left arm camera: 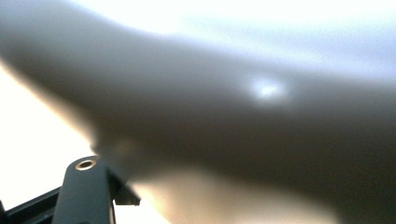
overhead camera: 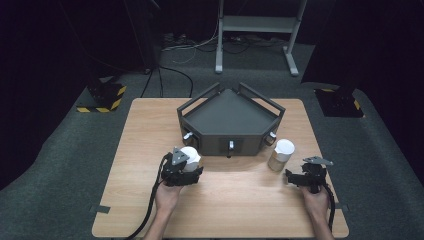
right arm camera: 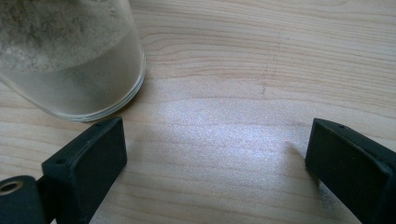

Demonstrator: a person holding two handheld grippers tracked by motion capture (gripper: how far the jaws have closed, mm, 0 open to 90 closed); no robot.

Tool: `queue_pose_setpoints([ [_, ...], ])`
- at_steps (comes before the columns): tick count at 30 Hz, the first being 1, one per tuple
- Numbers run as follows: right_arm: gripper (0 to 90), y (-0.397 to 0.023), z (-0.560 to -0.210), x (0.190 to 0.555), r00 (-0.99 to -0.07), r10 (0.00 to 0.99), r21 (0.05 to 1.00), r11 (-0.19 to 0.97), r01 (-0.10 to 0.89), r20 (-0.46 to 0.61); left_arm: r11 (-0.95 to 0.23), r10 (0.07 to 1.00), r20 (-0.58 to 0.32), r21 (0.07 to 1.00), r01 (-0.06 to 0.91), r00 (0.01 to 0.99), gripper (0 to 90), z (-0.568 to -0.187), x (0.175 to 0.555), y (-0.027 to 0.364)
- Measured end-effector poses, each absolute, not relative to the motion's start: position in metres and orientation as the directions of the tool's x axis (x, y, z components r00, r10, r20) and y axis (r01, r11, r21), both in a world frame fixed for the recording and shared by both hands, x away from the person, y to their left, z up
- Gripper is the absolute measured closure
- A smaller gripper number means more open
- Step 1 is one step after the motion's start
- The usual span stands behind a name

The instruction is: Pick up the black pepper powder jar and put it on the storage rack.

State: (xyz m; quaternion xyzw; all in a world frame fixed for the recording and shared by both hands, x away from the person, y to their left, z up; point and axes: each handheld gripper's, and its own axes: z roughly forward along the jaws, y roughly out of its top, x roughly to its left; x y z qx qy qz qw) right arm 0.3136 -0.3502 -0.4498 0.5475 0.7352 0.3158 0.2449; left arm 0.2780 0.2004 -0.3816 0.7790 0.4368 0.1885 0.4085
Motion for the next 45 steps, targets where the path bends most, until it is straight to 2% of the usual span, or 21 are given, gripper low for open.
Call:
queue_pose_setpoints([
  [11,4.7,-0.350,-0.450,0.314,-0.280,0.960,0.733,0.200,0.650,-0.013,-0.262,0.815,-0.113,0.803,0.536,0.568,30.4,-0.338,0.304,0.201],
  [24,4.7,-0.350,-0.450,0.314,-0.279,0.960,0.733,0.199,0.651,-0.013,-0.277,0.809,-0.107,0.798,0.536,0.578,30.4,-0.298,0.335,0.187],
  [45,4.6,-0.350,-0.450,0.314,-0.279,0.960,0.733,0.200,0.651,-0.014,-0.292,0.838,-0.067,0.784,0.549,0.541,30.4,-0.272,0.394,0.141],
])
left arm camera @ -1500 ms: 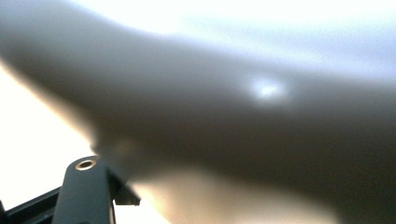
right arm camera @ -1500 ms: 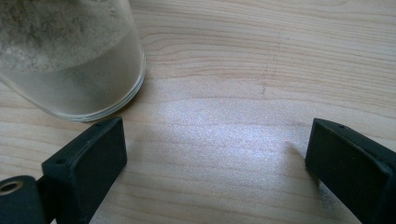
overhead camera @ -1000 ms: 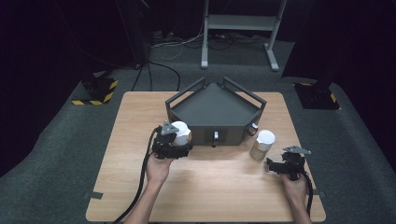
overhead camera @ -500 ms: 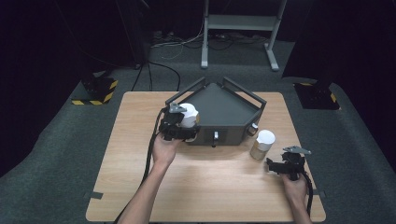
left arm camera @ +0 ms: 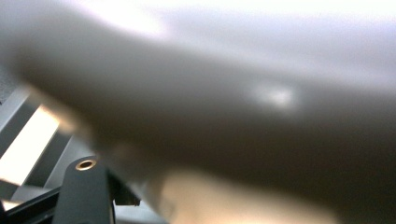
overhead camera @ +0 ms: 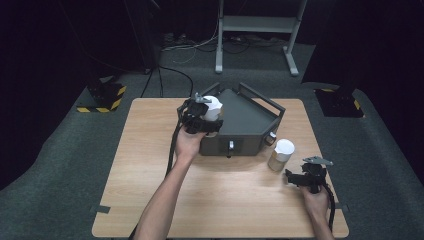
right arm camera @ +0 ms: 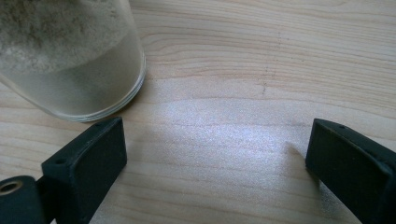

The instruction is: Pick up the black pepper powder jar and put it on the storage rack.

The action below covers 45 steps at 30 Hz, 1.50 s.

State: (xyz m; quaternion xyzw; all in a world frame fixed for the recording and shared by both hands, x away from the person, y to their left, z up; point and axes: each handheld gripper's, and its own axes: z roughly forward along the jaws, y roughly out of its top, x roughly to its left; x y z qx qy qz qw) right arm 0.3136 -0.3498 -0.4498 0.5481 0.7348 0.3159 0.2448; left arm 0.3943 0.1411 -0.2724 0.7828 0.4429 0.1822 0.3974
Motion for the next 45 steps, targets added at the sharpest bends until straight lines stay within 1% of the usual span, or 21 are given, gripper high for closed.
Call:
queue_pose_setpoints([
  [6,4.6,-0.350,-0.450,0.314,-0.279,0.960,0.733,0.200,0.651,-0.013,-0.292,0.862,-0.047,0.767,0.571,0.504,30.4,-0.277,0.414,0.123],
  [14,4.5,-0.350,-0.450,0.314,-0.279,0.960,0.733,0.199,0.651,-0.013,-0.263,0.881,-0.060,0.763,0.590,0.470,30.3,-0.290,0.427,0.117],
  [27,4.5,-0.350,-0.450,0.314,-0.279,0.960,0.732,0.199,0.651,-0.013,-0.262,0.881,-0.058,0.767,0.586,0.469,30.3,-0.298,0.429,0.119],
  [30,4.5,-0.350,-0.450,0.314,-0.279,0.960,0.733,0.199,0.650,-0.013,-0.272,0.879,-0.047,0.769,0.579,0.475,30.3,-0.299,0.428,0.118],
  [33,4.9,-0.350,-0.450,0.314,-0.282,0.959,0.733,0.202,0.650,-0.013,-0.296,0.877,-0.015,0.770,0.565,0.480,30.3,-0.299,0.425,0.113],
  [45,4.9,-0.350,-0.450,0.314,-0.283,0.959,0.732,0.202,0.650,-0.014,-0.299,0.875,-0.006,0.780,0.550,0.484,30.3,-0.303,0.422,0.113],
])
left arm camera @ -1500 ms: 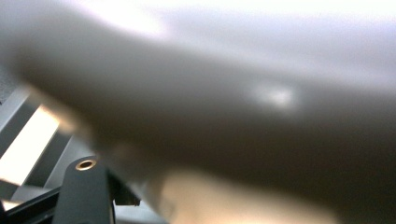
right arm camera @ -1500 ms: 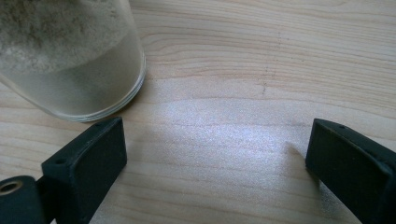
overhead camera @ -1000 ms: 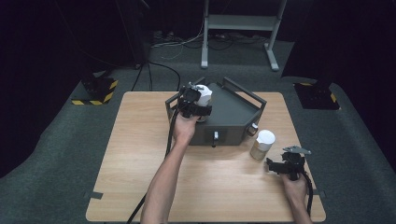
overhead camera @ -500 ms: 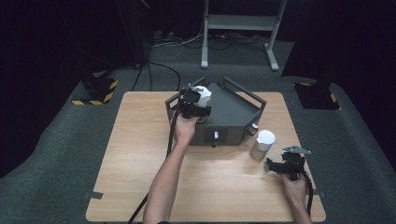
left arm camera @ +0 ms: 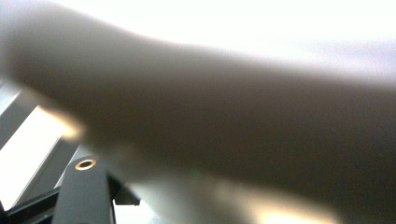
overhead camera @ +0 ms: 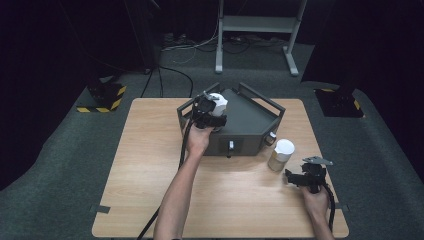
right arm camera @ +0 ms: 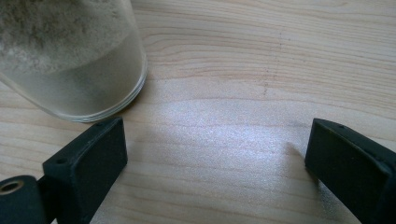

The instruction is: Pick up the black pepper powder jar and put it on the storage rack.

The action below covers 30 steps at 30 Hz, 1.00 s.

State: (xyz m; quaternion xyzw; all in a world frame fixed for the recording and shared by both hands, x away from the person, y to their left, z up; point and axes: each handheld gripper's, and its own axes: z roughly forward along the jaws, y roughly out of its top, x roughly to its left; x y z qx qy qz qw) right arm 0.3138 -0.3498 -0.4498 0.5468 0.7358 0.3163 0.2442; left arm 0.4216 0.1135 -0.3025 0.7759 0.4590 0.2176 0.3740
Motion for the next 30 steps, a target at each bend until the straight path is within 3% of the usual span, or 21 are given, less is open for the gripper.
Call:
queue_pose_setpoints([
  [7,4.9,-0.350,-0.450,0.314,-0.283,0.959,0.733,0.203,0.649,-0.014,-0.294,0.875,-0.010,0.783,0.548,0.484,29.9,-0.304,0.421,0.115],
  [10,4.9,-0.350,-0.450,0.314,-0.282,0.959,0.733,0.202,0.650,-0.014,-0.286,0.872,-0.025,0.785,0.550,0.489,19.8,-0.304,0.421,0.117],
  [16,4.8,-0.350,-0.450,0.314,-0.282,0.959,0.733,0.201,0.650,-0.013,-0.274,0.875,-0.025,0.799,0.536,0.484,11.0,-0.303,0.414,0.123],
  [30,4.8,-0.350,-0.450,0.314,-0.282,0.959,0.733,0.201,0.650,-0.013,-0.249,0.870,-0.074,0.788,0.563,0.488,4.8,-0.292,0.402,0.145],
])
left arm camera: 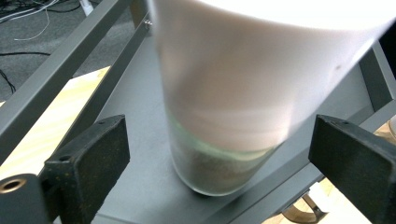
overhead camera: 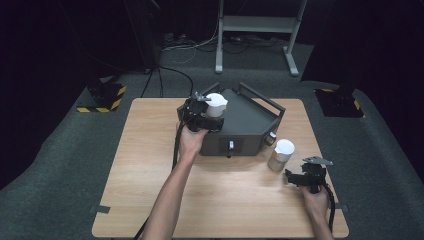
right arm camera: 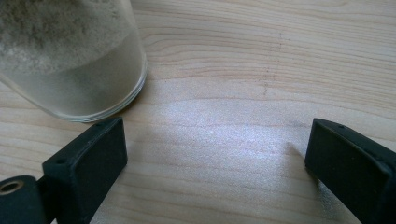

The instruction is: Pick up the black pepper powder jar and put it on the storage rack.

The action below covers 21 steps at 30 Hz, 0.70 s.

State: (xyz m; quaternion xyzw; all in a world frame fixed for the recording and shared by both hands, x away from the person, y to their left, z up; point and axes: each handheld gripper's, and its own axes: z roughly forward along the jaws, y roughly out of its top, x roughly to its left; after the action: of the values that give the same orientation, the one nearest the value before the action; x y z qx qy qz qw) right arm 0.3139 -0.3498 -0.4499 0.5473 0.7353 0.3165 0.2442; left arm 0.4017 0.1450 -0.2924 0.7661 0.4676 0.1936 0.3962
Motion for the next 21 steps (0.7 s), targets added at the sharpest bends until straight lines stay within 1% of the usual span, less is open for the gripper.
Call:
queue_pose_setpoints([
  [9,4.8,-0.350,-0.450,0.314,-0.282,0.959,0.733,0.200,0.650,-0.012,-0.232,0.862,-0.106,0.787,0.571,0.496,6.0,-0.291,0.396,0.157],
  [16,4.8,-0.350,-0.450,0.314,-0.282,0.959,0.733,0.201,0.650,-0.013,-0.250,0.869,-0.068,0.796,0.552,0.491,3.0,-0.290,0.382,0.157],
  [21,4.8,-0.350,-0.450,0.314,-0.282,0.959,0.733,0.201,0.650,-0.013,-0.260,0.865,-0.059,0.797,0.546,0.499,3.0,-0.291,0.378,0.157],
])
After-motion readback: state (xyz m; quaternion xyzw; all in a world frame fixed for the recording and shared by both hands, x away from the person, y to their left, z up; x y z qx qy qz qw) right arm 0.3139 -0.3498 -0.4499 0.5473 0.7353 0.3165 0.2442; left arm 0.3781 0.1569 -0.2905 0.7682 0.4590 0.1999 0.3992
